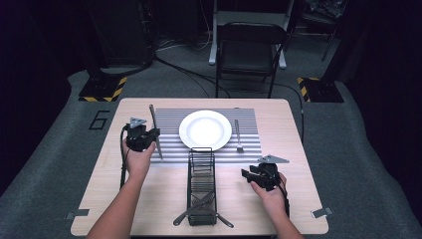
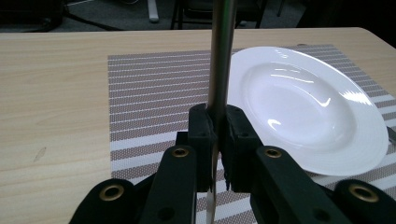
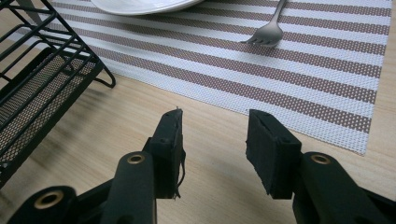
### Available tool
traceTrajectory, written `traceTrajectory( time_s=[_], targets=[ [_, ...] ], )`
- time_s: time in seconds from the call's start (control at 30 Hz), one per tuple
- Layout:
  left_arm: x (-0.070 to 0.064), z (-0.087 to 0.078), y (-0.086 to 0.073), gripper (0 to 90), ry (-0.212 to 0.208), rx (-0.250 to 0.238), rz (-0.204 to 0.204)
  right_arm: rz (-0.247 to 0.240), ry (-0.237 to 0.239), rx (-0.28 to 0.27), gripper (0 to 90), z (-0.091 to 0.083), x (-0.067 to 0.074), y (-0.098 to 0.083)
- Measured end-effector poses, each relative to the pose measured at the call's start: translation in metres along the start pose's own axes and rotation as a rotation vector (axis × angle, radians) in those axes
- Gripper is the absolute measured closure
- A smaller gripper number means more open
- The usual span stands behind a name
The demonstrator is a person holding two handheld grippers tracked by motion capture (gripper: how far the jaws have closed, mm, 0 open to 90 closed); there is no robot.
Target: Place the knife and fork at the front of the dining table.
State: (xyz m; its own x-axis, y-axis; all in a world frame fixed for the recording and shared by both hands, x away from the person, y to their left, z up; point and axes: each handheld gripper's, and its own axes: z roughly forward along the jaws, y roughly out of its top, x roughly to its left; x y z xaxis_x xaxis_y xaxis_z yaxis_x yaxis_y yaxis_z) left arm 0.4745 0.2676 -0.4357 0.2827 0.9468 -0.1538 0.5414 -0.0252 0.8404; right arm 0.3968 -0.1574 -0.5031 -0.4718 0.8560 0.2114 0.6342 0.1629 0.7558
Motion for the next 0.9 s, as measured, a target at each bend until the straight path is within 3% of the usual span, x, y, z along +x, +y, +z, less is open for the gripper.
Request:
traceTrajectory(
  time_s=[0.4, 0.57, 0.67, 0.9],
  targets=[
    [-0.008, 0.022, 0.013, 82.8, 0.0, -0.02, -0.011, 0.015, -0.003, 0.003, 55.8, 0.0, -0.003, -0.001],
    [-0.011, 0.036, 0.02, 82.8, 0.01, 0.002, 0.002, 0.012, -0.002, 0.004, 55.8, 0.001, -0.003, -0.001],
    [-0.011, 0.043, 0.022, 82.8, 0.018, 0.035, -0.013, 0.016, -0.001, 0.001, 55.8, 0.0, -0.004, -0.001],
    [-0.003, 0.05, 0.022, 82.8, 0.042, 0.062, -0.033, 0.018, -0.002, 0.0, 55.8, 0.0, -0.004, -0.002]
  ],
)
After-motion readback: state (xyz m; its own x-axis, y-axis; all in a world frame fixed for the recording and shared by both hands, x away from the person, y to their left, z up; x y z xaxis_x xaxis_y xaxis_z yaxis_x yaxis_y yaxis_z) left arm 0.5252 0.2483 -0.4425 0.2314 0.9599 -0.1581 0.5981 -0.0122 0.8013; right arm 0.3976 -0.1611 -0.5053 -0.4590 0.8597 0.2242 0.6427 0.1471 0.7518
